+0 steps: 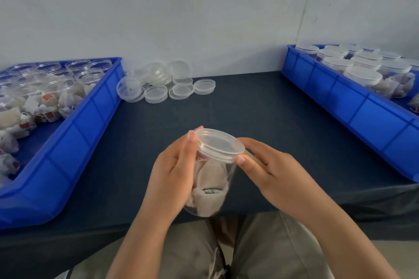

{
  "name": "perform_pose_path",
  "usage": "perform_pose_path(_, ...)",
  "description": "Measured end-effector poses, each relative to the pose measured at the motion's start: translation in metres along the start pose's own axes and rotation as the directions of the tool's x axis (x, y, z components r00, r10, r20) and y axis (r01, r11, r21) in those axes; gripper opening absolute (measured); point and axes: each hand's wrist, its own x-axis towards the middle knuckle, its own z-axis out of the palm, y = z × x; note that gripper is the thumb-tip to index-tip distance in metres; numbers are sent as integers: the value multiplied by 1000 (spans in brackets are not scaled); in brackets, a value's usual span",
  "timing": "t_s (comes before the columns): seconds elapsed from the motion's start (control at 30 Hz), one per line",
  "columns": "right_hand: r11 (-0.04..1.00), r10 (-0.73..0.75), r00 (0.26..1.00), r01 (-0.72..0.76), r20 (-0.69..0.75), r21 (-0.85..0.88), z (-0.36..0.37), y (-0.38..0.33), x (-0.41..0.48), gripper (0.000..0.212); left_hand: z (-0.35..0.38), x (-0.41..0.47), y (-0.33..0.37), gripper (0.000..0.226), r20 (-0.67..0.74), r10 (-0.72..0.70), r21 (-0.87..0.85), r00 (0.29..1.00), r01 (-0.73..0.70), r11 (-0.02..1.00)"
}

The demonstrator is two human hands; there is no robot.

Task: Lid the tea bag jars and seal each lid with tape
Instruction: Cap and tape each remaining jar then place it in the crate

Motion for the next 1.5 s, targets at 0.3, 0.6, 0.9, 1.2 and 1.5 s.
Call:
perform_pose_path(0.3,999,49,997,-50,-51,-11,16,-6,-4,54,21,-9,8,76,-63,32,117,997,-25,993)
perform_pose_path(0.6,999,-30,985,27,173,23,-10,-5,-8,57,-2,2,6,64,-79,-176,-102,981,167,981)
perform_pose_path(0.9,988,-51,997,58,52,-144,-20,2,-4,43,-16,-5,12,77,349,-318,-401,882,447,799)
perform_pose_path(1.2,994,-24,994,35,109,-102,-36,17,-2,53,-12,-3,2,85,420,-356,-433,835,529,730)
perform_pose_path(1.5,996,-79,971,70,224,49,-20,9,1,47,-11,-9,-1,134,365,-313,-411,877,453,791)
